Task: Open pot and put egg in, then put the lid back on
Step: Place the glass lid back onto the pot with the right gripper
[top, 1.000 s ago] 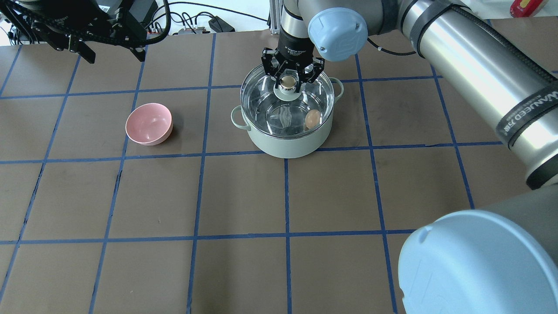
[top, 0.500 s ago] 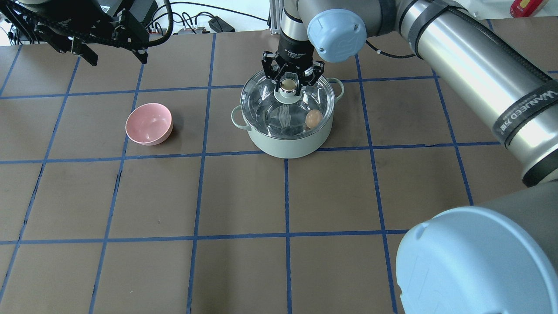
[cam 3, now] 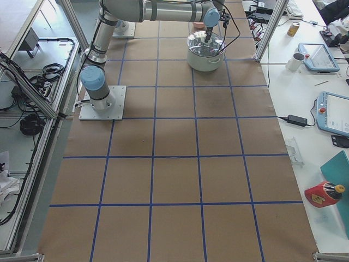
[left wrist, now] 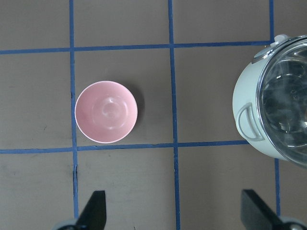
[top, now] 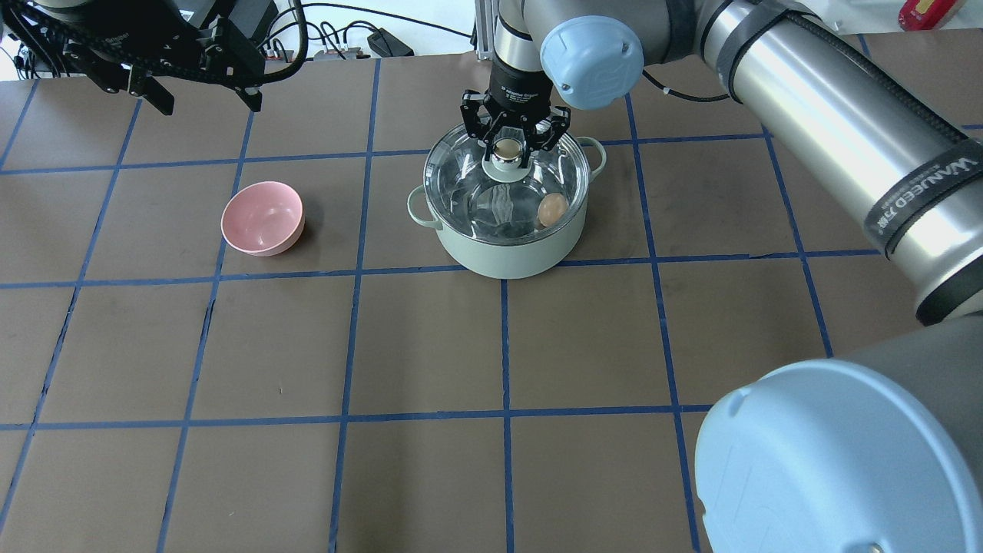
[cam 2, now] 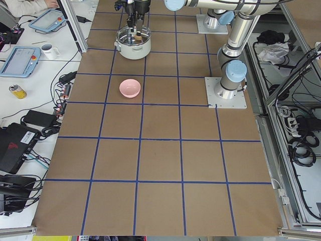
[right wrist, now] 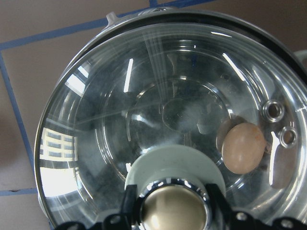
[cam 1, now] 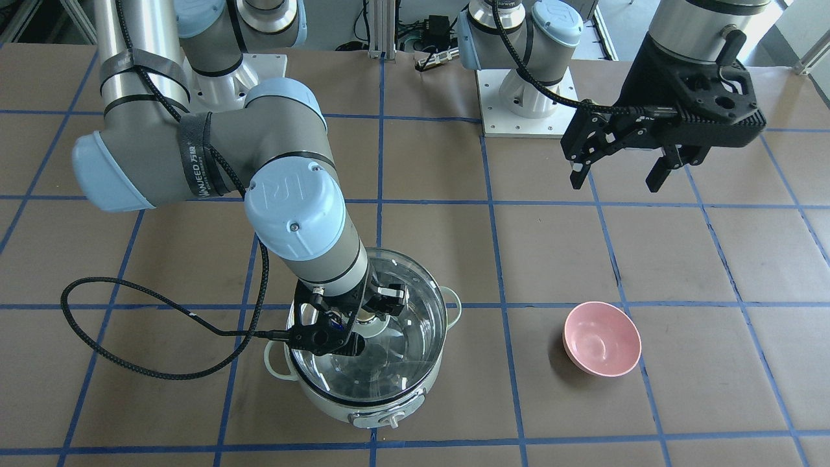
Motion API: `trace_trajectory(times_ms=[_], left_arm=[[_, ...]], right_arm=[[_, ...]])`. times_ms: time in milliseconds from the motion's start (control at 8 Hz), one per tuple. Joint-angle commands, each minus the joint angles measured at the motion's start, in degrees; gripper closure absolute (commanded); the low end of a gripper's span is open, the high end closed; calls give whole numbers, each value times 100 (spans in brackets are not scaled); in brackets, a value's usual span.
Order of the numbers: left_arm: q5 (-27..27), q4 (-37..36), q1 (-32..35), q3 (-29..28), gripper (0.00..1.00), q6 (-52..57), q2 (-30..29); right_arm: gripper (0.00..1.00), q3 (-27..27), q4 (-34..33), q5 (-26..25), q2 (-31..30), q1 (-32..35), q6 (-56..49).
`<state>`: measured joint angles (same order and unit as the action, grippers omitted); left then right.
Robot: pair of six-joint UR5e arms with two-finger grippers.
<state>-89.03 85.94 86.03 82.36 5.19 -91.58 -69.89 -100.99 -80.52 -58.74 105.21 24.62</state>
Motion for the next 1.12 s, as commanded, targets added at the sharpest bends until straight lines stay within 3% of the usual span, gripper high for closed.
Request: trace_trajectory(times_ms=[0, 1000], left_arm=[[0, 2, 1, 8, 0, -9, 0], [0, -7, 1, 8, 0, 0, 9]], right_arm=[[100, 19, -43, 1, -24, 0, 8], [99, -42, -122, -52, -24, -9, -9]])
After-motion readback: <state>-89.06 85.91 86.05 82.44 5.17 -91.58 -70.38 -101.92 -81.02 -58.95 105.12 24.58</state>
